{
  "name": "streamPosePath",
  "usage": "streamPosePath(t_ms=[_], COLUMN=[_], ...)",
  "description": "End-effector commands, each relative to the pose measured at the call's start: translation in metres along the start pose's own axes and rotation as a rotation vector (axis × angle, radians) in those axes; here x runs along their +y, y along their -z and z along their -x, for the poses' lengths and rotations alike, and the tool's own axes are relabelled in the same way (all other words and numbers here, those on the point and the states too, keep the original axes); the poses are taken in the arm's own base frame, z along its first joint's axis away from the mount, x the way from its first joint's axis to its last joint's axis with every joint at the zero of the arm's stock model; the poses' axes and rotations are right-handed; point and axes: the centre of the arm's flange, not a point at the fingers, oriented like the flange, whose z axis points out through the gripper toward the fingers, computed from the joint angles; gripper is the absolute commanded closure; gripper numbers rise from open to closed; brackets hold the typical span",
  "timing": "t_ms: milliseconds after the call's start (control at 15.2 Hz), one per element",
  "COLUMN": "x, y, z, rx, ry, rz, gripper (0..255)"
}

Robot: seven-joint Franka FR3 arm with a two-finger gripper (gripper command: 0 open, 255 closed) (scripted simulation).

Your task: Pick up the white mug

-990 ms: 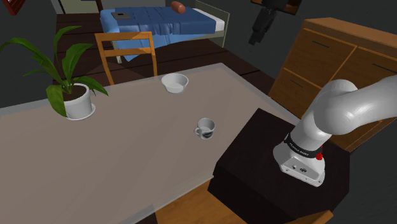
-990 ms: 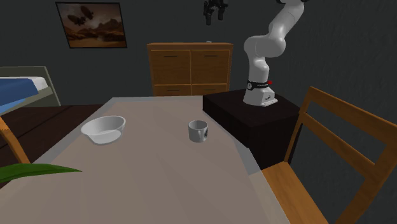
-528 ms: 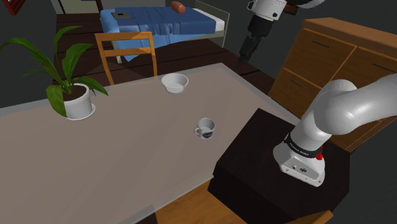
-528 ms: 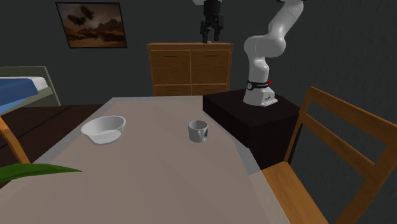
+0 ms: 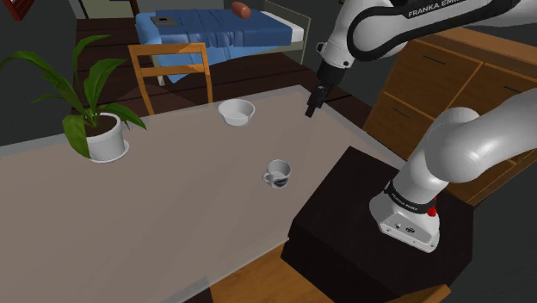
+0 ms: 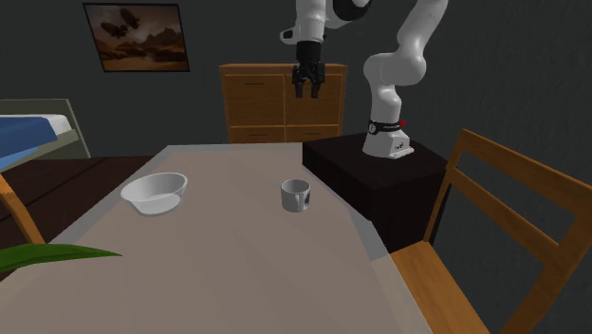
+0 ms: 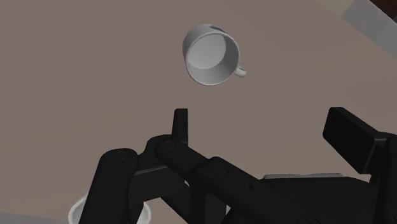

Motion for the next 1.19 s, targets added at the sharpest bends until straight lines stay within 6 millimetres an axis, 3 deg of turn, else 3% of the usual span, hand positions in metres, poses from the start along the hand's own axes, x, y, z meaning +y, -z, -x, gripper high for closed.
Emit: streamPosePath(t_ms=[0,1122], x=[0.002,0.03], y=[-0.026,-0.247], z=[-0.004,-0.031], rx=[0.004,0.007], ry=[0.004,0.039], rz=[0.005,0.04], gripper=[0,0])
